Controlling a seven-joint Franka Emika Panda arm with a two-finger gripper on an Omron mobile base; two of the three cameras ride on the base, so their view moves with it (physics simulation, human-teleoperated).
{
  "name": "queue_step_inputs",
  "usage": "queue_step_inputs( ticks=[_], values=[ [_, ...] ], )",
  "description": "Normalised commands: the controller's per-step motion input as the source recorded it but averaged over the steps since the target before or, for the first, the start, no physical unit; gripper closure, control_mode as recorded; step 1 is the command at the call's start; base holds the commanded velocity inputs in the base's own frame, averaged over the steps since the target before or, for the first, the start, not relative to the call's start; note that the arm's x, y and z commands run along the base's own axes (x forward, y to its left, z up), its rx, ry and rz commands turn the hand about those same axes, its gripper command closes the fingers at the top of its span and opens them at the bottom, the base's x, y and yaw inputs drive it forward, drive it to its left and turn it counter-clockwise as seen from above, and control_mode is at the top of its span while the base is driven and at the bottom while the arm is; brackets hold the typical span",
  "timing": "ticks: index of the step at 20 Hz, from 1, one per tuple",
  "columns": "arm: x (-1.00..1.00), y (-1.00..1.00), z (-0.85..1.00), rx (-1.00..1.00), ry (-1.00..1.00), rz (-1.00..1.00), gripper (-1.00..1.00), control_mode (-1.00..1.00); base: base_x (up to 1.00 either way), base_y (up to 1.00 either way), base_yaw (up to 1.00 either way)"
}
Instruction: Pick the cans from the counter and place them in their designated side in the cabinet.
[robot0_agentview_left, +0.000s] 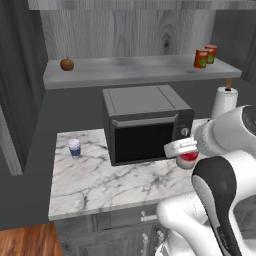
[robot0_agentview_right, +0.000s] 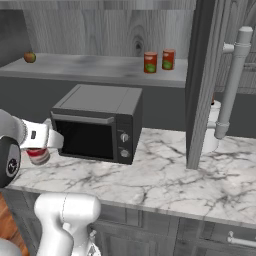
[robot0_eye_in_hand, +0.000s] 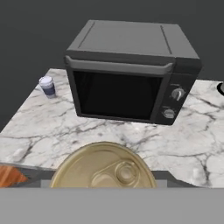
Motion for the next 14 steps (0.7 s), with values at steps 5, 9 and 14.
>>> queue_step_inputs(
  ticks=[5,9,14],
  values=[
    [-0.09,-0.34,0.14,0.01,-0.16,0.04,1.0,-1.0,0.0,0.0,0.0],
    [0.0,-0.24,0.12,0.0,-0.14,0.04,1.0,-1.0,0.0,0.0,0.0],
    [0.0,-0.24,0.16,0.0,-0.15,0.03,1.0,-1.0,0.0,0.0,0.0]
  ],
)
